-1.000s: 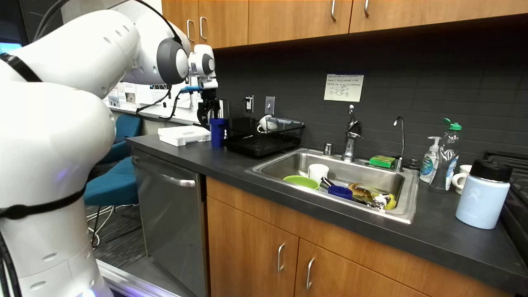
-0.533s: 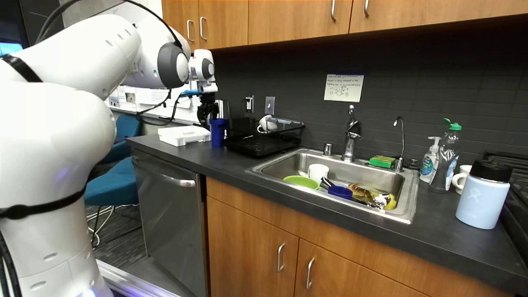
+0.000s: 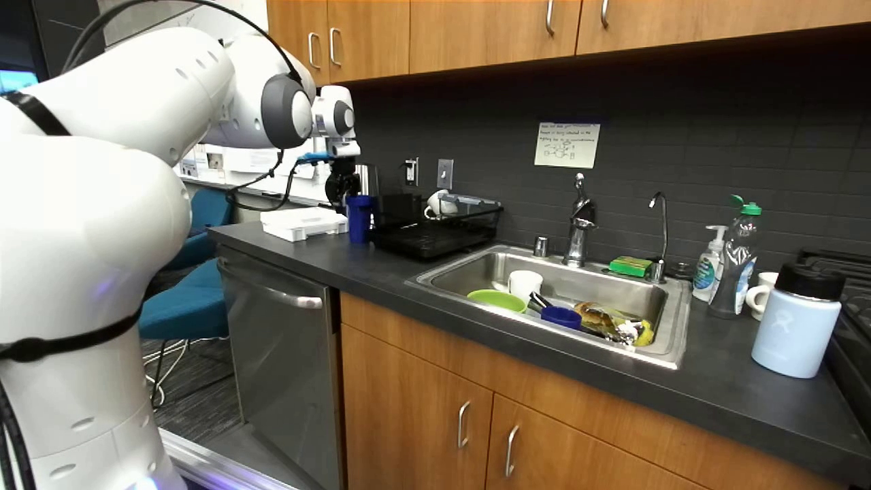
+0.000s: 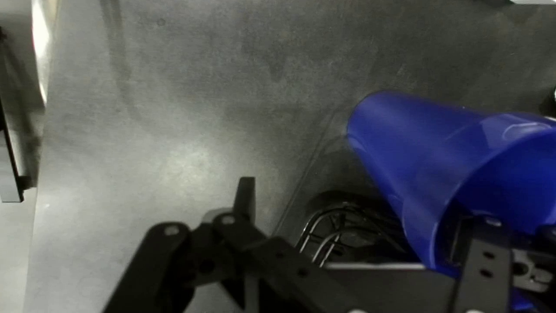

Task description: Put the blue cup in the black basket.

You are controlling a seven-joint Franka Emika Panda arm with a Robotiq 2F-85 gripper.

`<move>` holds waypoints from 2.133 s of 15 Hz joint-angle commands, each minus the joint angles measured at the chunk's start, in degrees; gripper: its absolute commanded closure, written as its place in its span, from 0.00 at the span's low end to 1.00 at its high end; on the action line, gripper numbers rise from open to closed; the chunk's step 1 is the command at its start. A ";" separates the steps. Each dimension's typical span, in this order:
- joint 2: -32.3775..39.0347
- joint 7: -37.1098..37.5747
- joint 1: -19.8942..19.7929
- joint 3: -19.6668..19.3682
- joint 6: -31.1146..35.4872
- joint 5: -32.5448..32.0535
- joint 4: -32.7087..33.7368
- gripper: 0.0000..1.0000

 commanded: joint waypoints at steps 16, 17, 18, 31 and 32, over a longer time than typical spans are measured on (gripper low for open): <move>-1.41 -4.84 -0.80 1.78 1.05 1.48 1.65 0.98; -1.90 -5.44 -0.66 2.19 1.44 1.66 1.62 0.98; -2.46 -6.26 -0.54 2.78 2.00 1.86 1.61 0.98; -12.60 -17.85 -10.12 16.25 9.19 18.68 0.02 0.98; -12.99 -19.74 -12.19 17.68 10.00 21.61 -0.18 0.98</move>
